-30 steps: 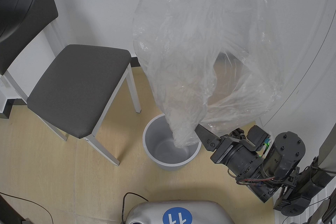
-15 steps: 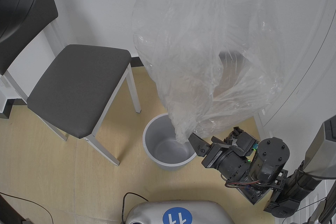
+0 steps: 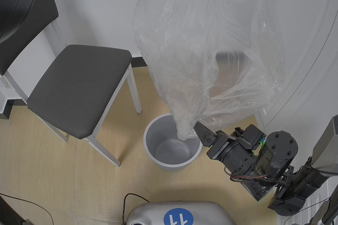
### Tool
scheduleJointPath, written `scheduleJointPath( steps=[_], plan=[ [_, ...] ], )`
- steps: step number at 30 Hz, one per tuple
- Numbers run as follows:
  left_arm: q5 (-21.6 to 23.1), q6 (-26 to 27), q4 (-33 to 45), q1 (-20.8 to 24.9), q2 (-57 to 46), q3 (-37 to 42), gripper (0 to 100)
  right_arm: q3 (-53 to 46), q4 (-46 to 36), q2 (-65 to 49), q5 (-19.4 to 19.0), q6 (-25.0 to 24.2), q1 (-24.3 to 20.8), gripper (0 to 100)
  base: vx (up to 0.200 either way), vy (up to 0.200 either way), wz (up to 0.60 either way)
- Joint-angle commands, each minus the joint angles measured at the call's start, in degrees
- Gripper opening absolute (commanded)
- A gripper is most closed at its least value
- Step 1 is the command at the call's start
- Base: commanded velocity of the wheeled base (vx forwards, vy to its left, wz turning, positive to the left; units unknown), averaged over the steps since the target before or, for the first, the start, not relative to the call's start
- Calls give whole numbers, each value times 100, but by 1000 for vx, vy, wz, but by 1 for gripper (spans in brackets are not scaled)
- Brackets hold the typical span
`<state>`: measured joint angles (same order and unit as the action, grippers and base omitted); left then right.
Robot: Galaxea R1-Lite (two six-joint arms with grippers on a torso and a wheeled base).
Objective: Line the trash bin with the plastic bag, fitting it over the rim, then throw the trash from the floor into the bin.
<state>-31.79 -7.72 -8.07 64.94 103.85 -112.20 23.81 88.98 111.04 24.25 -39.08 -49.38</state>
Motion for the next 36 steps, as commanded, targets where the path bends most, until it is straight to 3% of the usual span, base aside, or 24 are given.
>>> scheduleJointPath(
  steps=[1, 11, 23, 36],
  plan=[
    [-2, -11, -2, 19, -5, -12, 0, 1, 102, -188, -17, -12, -1, 100, 0, 0, 0],
    [-2, -204, -2, 168, 4, -12, 0, 45, 102, 93, -8, -152, -19, 100, 0, 0, 0],
    [-11, -476, -37, 63, 12, -74, 0, 115, 102, -215, 19, -214, -89, 100, 0, 0, 0],
    [-20, -582, -221, 45, -5, -83, 0, 159, 102, 233, 71, -258, -36, 100, 0, 0, 0]
  ],
)
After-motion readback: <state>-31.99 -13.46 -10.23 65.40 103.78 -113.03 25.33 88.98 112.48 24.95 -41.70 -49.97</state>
